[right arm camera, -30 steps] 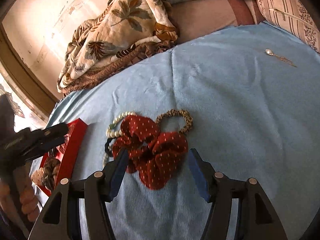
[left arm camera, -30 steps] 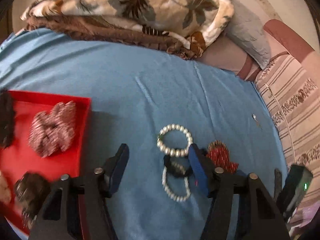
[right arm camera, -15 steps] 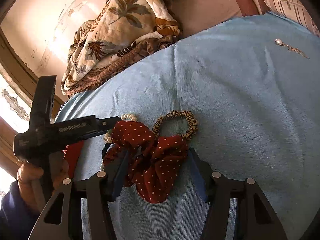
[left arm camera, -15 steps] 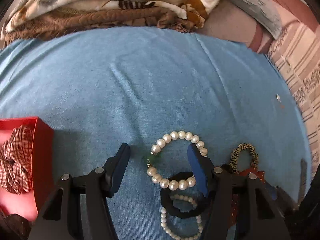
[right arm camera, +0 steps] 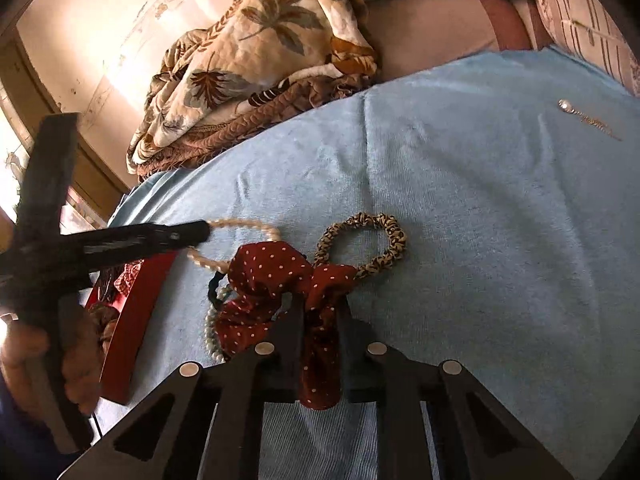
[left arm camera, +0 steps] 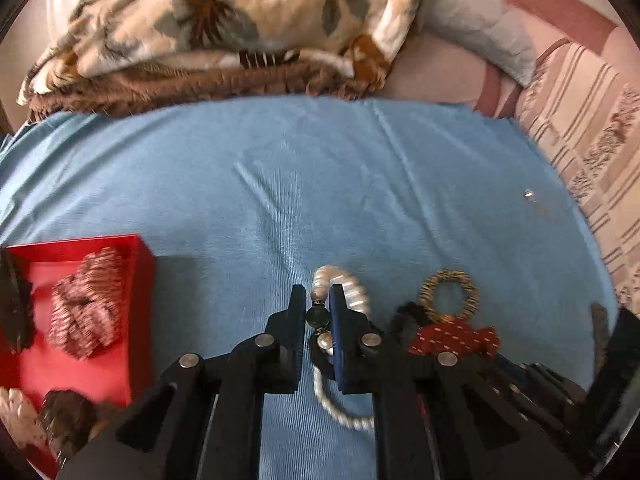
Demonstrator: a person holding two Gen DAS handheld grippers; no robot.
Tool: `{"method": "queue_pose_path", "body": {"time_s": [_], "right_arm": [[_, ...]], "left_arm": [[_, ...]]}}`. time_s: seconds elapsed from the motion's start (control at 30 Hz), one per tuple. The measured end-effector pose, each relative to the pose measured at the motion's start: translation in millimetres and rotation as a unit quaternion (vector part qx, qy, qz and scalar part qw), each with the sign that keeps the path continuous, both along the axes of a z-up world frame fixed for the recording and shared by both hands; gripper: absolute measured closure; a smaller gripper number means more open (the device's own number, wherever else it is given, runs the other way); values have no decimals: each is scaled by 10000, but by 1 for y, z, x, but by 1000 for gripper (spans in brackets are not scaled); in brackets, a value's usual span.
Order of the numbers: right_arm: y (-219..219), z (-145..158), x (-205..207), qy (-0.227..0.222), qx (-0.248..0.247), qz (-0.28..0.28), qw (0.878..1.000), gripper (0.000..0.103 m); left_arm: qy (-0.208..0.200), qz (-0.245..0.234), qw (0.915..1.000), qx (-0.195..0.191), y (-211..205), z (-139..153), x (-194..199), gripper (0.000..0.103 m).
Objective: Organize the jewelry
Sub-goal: 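Lift the pearl bracelet with the left tool while the right tool carries the red scrunchie toward the tray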
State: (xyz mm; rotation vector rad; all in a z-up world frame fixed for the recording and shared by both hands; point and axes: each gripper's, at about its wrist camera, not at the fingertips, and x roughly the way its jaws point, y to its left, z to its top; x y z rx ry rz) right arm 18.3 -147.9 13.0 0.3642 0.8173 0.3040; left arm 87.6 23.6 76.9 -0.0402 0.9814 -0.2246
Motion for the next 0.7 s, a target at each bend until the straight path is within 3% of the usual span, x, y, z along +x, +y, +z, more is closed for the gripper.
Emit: {"method": "queue_pose_path", "body": {"time_s": [0.33,0.7], "right_arm": [[7,25,-41,-309,-142,-88,9994,88],[34,29,-97,-245,-52,209,9995,88]], "left_arm": [[-257,194,9983,-495,39,38,-72,92],[-855,238,9958,216,56,56,-157,92]]}}
